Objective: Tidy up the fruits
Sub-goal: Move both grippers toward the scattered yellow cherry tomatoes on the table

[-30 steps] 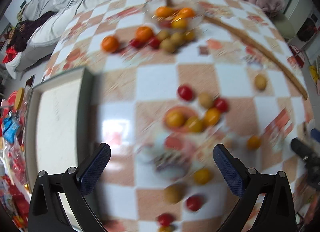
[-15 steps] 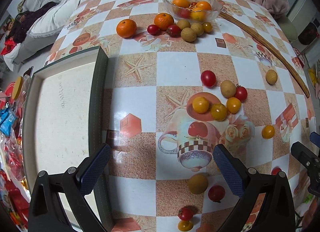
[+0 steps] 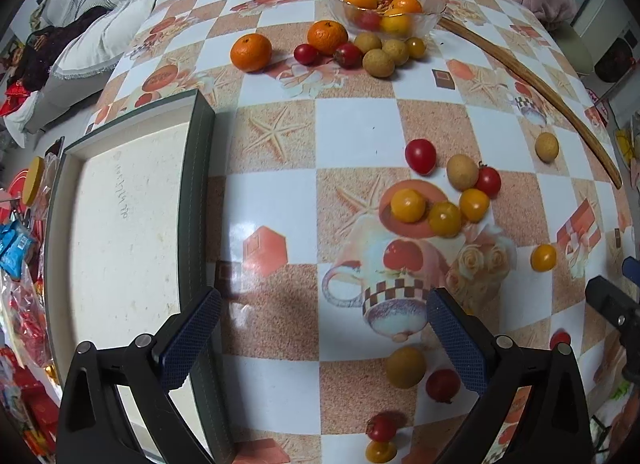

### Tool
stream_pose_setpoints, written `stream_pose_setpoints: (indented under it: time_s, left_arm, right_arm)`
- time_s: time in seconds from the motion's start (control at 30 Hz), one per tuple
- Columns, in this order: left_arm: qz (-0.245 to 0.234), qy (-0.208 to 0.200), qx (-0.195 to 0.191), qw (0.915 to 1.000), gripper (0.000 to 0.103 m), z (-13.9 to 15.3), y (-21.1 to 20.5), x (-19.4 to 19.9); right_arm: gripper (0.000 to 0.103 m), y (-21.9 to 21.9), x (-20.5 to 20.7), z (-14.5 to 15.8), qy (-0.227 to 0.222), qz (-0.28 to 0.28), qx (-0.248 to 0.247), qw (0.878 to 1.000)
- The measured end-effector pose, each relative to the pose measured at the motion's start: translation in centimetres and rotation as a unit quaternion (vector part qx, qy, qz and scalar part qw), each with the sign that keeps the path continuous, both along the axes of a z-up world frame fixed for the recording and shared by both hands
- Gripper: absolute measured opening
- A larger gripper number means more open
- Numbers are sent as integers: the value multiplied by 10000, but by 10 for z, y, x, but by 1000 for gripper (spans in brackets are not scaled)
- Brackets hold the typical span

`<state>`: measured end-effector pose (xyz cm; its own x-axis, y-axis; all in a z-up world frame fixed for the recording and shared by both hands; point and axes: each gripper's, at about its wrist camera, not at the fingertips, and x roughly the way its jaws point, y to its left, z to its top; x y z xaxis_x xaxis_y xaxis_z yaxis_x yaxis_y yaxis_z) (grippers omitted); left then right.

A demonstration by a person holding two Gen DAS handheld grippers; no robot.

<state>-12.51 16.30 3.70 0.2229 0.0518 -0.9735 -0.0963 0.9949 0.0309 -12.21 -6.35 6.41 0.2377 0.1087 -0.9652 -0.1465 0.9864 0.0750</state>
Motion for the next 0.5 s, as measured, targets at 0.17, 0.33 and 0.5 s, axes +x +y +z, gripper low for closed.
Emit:
stream_pose_setpoints:
  time_s: [0.17,0.33,0.5]
  left_arm:
    - [-51,30,-45,10000,103,-3,2,-11]
    - [-175,30,-81,9998,103,-6,0,-23]
    - [-262,21,-92,9996,103,-8,-2,-33]
  right_arm:
    - [103,4,-1,-2,23,5,-16,10000]
    - [103,6,-2,-5,78,19,-25,10000]
    - [103,8,-5,-8,130,55,-40,9999]
